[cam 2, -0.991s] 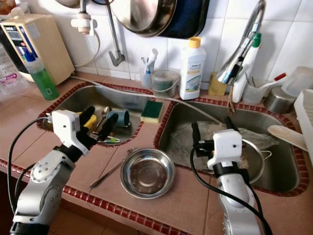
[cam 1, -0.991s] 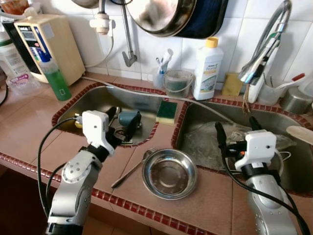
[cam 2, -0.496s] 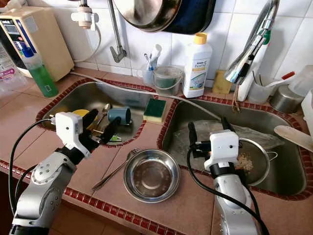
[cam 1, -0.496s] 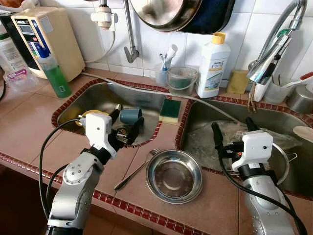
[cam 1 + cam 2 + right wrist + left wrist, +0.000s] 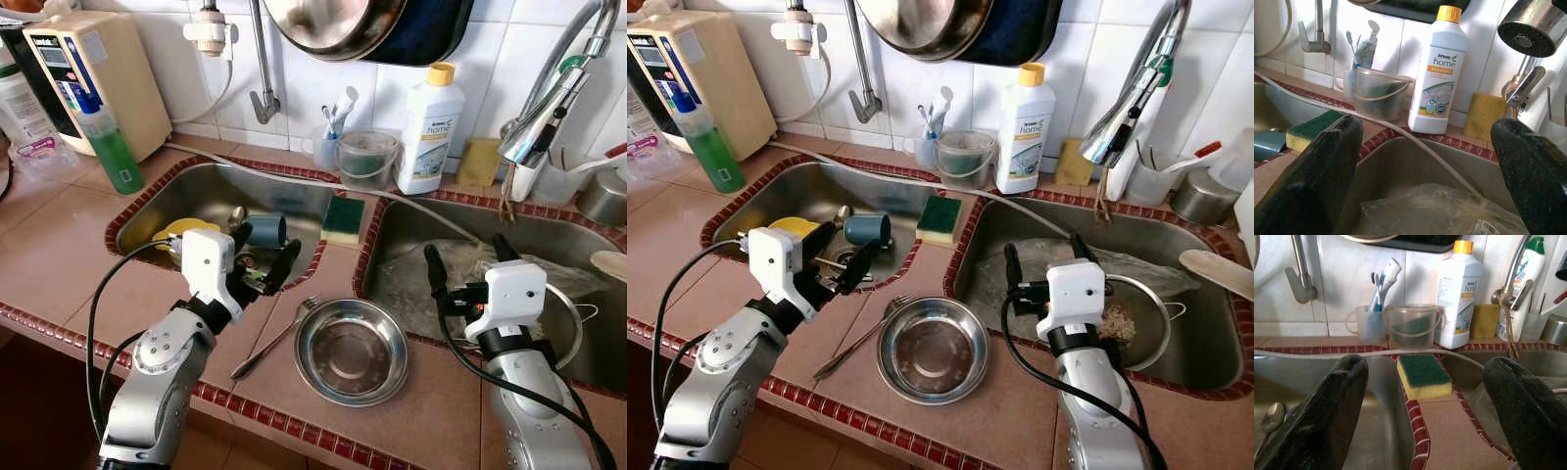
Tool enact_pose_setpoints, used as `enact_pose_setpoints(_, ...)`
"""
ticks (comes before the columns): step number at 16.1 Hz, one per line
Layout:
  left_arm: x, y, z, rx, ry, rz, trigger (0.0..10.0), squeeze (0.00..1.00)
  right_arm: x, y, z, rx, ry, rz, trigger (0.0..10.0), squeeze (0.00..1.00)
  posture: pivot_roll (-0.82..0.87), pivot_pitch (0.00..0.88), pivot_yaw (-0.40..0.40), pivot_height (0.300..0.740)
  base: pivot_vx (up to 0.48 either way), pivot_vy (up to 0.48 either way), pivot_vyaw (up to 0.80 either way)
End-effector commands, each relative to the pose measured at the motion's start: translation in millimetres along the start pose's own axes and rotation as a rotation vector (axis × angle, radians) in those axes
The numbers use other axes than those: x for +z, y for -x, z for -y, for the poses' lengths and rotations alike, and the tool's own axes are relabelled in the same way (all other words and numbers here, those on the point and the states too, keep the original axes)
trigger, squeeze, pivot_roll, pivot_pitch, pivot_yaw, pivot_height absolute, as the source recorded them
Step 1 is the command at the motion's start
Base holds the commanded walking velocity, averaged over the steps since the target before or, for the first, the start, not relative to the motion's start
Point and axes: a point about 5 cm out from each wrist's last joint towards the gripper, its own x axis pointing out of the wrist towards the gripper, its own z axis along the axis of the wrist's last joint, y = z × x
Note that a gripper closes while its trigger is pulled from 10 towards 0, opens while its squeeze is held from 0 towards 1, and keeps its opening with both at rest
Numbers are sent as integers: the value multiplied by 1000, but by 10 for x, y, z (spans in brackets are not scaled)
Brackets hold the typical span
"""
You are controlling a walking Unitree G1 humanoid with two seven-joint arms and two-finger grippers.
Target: Kitchen organization
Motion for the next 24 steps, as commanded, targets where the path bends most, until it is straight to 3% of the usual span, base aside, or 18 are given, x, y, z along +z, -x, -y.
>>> enact_pose_setpoints(1, 10, 13, 19, -18, -2, -8, 10000, 0, 51, -10, 1, 1, -2, 16, 10000, 0, -219, 49, 79, 740, 0, 0, 0)
enact_pose_setpoints(20, 27, -20, 25, -54, -14, -19, 10000, 0, 42, -32, -69, 25, -5, 19, 10000, 0, -219, 17, 90, 740, -161, 0, 0)
enact_pose_setpoints(24, 36, -64, 48, -81, -52, -58, 10000, 0, -36, -36, -57, 20, -49, -45, 10000, 0, -221, 14, 90, 740, 0, 0, 0)
